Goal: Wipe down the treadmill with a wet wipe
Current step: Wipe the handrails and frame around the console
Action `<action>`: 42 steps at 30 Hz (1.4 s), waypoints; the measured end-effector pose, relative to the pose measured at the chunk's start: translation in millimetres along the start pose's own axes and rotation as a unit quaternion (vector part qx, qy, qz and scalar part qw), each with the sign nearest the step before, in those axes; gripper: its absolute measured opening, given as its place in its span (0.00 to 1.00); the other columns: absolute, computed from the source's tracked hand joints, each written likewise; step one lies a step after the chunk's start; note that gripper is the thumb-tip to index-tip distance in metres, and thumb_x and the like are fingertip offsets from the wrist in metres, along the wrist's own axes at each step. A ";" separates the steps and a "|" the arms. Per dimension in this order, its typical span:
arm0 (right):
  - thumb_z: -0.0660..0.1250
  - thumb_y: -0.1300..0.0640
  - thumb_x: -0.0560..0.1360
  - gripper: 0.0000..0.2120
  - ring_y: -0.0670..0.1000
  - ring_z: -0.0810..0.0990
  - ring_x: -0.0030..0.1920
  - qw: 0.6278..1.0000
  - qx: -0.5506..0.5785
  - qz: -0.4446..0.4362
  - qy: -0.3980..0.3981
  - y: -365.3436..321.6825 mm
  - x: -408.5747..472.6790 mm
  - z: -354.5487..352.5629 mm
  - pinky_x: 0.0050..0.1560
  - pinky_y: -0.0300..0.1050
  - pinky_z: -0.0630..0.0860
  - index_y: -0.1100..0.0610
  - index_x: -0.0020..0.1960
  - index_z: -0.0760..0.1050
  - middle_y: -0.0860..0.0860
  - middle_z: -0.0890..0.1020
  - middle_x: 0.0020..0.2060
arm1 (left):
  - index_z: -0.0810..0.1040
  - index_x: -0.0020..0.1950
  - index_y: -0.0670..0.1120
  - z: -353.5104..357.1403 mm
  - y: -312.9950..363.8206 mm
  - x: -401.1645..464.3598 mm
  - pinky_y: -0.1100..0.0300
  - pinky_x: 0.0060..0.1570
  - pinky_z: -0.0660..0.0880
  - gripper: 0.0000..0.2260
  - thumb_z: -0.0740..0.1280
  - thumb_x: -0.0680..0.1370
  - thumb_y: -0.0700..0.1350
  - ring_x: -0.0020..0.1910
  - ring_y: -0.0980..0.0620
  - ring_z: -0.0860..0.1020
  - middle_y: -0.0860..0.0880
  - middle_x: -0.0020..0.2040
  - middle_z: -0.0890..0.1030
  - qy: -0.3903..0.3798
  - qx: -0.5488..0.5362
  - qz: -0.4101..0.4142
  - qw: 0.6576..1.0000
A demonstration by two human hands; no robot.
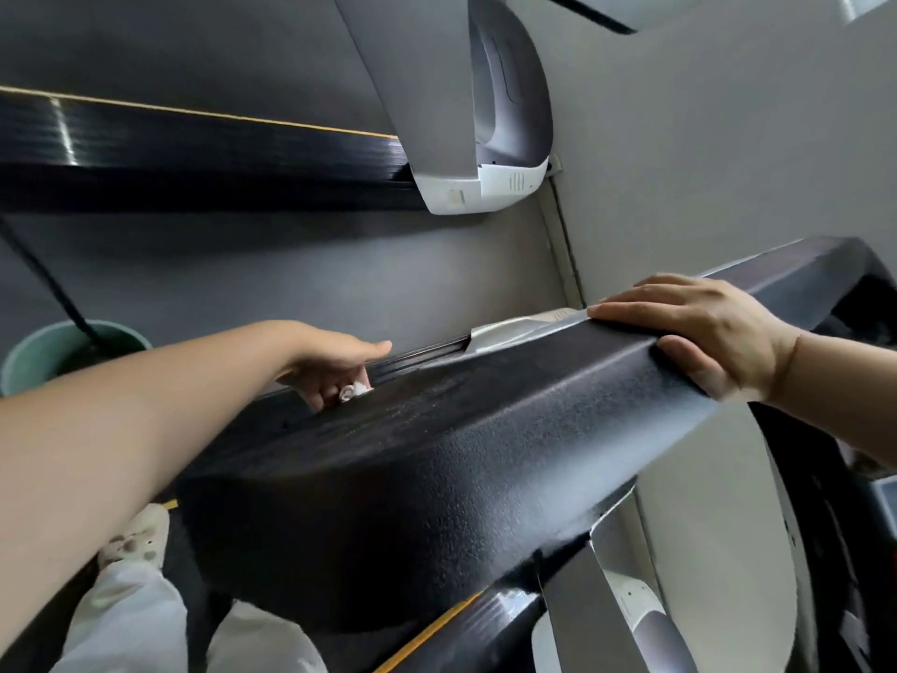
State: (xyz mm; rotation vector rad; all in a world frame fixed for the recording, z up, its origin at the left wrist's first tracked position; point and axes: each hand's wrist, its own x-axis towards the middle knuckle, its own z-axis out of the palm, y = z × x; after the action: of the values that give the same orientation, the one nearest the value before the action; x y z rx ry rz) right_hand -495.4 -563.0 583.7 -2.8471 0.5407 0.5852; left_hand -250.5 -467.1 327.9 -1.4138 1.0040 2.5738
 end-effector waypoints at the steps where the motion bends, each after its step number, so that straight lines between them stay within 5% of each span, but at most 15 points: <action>1: 0.42 0.46 0.81 0.29 0.60 0.78 0.50 1.000 -0.002 0.001 0.001 -0.5 0.3 -0.2 0.53 0.47 0.72 0.63 0.65 0.72 0.60 0.80 0.55 | 0.78 0.40 0.39 -1.6 -4.2 -3.6 0.62 0.34 0.70 0.35 0.43 0.80 0.64 0.26 0.52 0.67 0.47 0.28 0.70 -0.003 -0.002 -0.011 1.000; 5: 0.41 0.45 0.81 0.31 0.60 0.79 0.49 1.000 -0.012 0.011 0.006 -3.6 0.2 -1.3 0.53 0.48 0.72 0.63 0.65 0.74 0.59 0.80 0.55 | 0.78 0.47 0.37 -6.0 -23.2 -17.7 0.60 0.36 0.74 0.36 0.42 0.80 0.64 0.29 0.49 0.72 0.44 0.31 0.73 -0.016 -0.010 -0.064 0.998; 11: 0.41 0.44 0.81 0.32 0.60 0.79 0.49 0.999 -0.030 0.021 0.015 -5.8 -2.3 0.4 0.53 0.48 0.71 0.62 0.64 0.75 0.59 0.81 0.53 | 0.75 0.41 0.40 -8.7 -47.6 -41.7 0.62 0.33 0.71 0.32 0.44 0.80 0.63 0.30 0.50 0.71 0.46 0.33 0.72 0.031 -0.015 -0.122 0.992; 16: 0.40 0.42 0.81 0.31 0.59 0.80 0.50 0.997 -0.040 0.066 0.002 -12.3 -4.9 -2.3 0.49 0.47 0.74 0.57 0.64 0.76 0.56 0.82 0.54 | 0.79 0.53 0.37 -10.5 -81.6 -57.4 0.53 0.47 0.75 0.28 0.51 0.81 0.59 0.43 0.44 0.78 0.40 0.46 0.79 0.060 -0.040 -0.142 0.987; 19: 0.47 0.47 0.78 0.25 0.58 0.81 0.51 0.992 -0.015 0.092 0.090 -50.1 4.4 -1.7 0.51 0.45 0.73 0.54 0.61 0.78 0.54 0.82 0.54 | 0.79 0.51 0.36 -6.9 -99.1 -68.1 0.56 0.42 0.77 0.13 0.60 0.79 0.44 0.45 0.44 0.80 0.40 0.47 0.80 0.103 -0.021 -0.130 0.986; 23: 0.52 0.51 0.78 0.20 0.58 0.82 0.45 0.986 -0.012 -0.021 0.165 -152.7 42.8 15.8 0.45 0.49 0.78 0.57 0.60 0.77 0.52 0.83 0.49 | 0.78 0.54 0.34 4.2 -117.6 -78.2 0.62 0.44 0.76 0.12 0.64 0.77 0.41 0.49 0.45 0.81 0.39 0.49 0.82 0.160 -0.055 -0.102 0.980; 24: 0.52 0.50 0.78 0.20 0.57 0.81 0.45 0.985 -0.017 -0.039 0.168 -174.7 52.9 17.8 0.43 0.50 0.78 0.56 0.60 0.77 0.51 0.83 0.48 | 0.78 0.50 0.34 12.3 -119.4 -81.7 0.63 0.40 0.76 0.09 0.64 0.77 0.40 0.43 0.47 0.82 0.40 0.44 0.82 0.185 -0.074 -0.086 0.976; 27: 0.50 0.45 0.81 0.19 0.53 0.78 0.53 0.990 -0.057 -0.032 0.128 -215.4 78.6 19.9 0.47 0.47 0.72 0.50 0.63 0.73 0.47 0.80 0.54 | 0.75 0.42 0.36 34.4 -121.5 -94.1 0.66 0.21 0.71 0.04 0.64 0.76 0.34 0.26 0.52 0.76 0.43 0.33 0.77 0.302 -0.167 -0.018 0.938; 31: 0.53 0.45 0.81 0.16 0.54 0.76 0.56 0.991 -0.080 -0.030 0.104 -240.1 99.1 27.7 0.46 0.47 0.64 0.51 0.63 0.71 0.47 0.78 0.55 | 0.74 0.54 0.33 46.6 -143.0 -113.0 0.63 0.41 0.78 0.08 0.57 0.80 0.33 0.37 0.52 0.78 0.45 0.41 0.81 0.452 -0.284 0.091 0.841; 34: 0.58 0.54 0.80 0.09 0.56 0.76 0.53 0.995 -0.063 -0.028 0.076 -267.1 115.8 35.4 0.44 0.45 0.62 0.54 0.59 0.71 0.50 0.77 0.52 | 0.73 0.51 0.37 61.6 -153.4 -135.2 0.67 0.31 0.77 0.07 0.55 0.81 0.34 0.37 0.50 0.74 0.43 0.48 0.77 0.484 -0.353 0.130 0.790; 36: 0.61 0.58 0.79 0.10 0.56 0.76 0.52 0.999 -0.010 -0.011 0.048 -290.6 128.5 42.4 0.41 0.46 0.65 0.57 0.59 0.71 0.53 0.75 0.51 | 0.73 0.57 0.36 67.9 -165.9 -144.6 0.67 0.33 0.77 0.08 0.56 0.81 0.33 0.41 0.50 0.76 0.43 0.51 0.77 0.506 -0.385 0.150 0.758; 39: 0.61 0.64 0.77 0.15 0.57 0.75 0.54 0.995 0.093 0.013 0.020 -323.4 149.4 64.6 0.41 0.45 0.67 0.59 0.63 0.69 0.54 0.72 0.51 | 0.72 0.63 0.35 71.4 -193.3 -153.3 0.65 0.39 0.77 0.12 0.58 0.81 0.34 0.46 0.52 0.77 0.42 0.56 0.77 0.517 -0.393 0.184 0.738; 42: 0.62 0.66 0.76 0.27 0.58 0.75 0.59 0.979 0.192 0.066 0.007 -343.1 175.3 98.3 0.47 0.46 0.73 0.55 0.73 0.61 0.57 0.67 0.67 | 0.73 0.59 0.40 71.9 -217.4 -158.7 0.61 0.45 0.74 0.09 0.60 0.80 0.35 0.46 0.52 0.76 0.44 0.55 0.75 0.521 -0.411 0.190 0.723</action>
State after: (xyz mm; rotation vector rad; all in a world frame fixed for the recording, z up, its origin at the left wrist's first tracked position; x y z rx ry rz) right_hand -246.9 -278.9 458.8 -2.4662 0.7576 0.4267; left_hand -140.2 -213.8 363.9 -3.4231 -0.0523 2.4121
